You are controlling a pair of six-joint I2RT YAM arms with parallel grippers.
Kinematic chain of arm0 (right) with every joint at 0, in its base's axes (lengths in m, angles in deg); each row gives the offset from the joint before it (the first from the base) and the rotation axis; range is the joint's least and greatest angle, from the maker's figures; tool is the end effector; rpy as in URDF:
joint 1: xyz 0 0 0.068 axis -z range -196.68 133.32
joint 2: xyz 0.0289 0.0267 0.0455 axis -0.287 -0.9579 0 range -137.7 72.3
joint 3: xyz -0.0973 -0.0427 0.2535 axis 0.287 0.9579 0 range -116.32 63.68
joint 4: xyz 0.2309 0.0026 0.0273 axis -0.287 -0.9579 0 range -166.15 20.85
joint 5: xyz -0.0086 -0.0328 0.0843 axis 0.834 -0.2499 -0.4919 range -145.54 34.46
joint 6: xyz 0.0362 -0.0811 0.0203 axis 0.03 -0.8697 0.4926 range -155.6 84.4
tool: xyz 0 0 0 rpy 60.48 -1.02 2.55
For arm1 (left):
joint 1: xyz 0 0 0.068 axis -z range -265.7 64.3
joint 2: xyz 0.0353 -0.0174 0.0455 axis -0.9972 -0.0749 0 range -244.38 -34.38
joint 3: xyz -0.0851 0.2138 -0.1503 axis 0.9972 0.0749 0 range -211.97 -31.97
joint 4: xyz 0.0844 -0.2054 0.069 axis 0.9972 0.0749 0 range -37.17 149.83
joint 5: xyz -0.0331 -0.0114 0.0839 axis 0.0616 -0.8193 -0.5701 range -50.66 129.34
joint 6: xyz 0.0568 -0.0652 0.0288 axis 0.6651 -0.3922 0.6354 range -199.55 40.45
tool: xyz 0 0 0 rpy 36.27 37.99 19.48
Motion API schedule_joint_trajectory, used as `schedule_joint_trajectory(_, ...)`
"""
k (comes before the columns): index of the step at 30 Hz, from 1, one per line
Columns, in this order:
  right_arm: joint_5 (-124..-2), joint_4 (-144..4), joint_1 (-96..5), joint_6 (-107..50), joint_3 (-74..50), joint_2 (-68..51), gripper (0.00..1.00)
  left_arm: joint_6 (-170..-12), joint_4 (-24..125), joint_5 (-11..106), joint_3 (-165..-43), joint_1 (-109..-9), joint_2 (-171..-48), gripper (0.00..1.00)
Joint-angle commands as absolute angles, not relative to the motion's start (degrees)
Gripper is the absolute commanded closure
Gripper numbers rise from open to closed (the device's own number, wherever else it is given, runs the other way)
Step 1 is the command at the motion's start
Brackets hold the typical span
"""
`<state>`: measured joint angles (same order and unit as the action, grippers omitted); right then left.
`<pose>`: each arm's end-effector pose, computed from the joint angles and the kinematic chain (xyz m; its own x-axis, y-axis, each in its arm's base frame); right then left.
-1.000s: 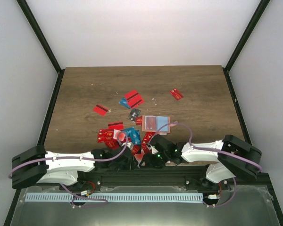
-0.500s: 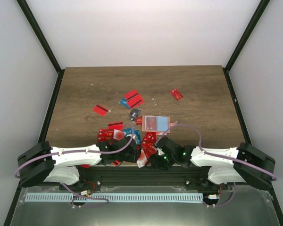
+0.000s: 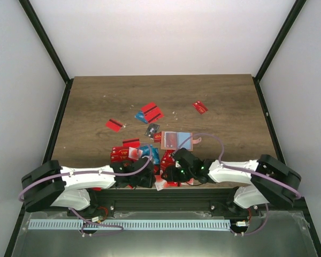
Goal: Put the credit cards into the card holder
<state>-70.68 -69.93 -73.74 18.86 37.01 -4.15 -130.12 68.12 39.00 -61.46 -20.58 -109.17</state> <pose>0.1119 0.2118 0.1297 -0.9767 -0.0631 -0.2053 -0.1818 0.7515 0.6342 0.0928 -0.1991 0.1249 -0.9325 0.1751 -0.3159 0.2925 0.8792 -0.3760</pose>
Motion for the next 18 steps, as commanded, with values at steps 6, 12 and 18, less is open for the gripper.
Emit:
schedule_joint_trajectory(6, -75.8, -63.1, -73.8, 16.0, 37.0, -9.2, 0.53, -131.3, 63.5, 42.4, -58.0, -20.7, -108.9, 0.59)
schedule_joint_trajectory(12, -78.8, -61.2, -75.9, 16.9, 37.8, -10.6, 0.54, -131.3, 60.1, 44.8, -56.5, -20.6, -110.0, 0.59)
schedule_joint_trajectory(18, -79.8, -60.5, -77.1, 19.7, 39.1, -9.7, 0.54, -132.1, 58.5, 46.3, -54.7, -19.9, -108.8, 0.6)
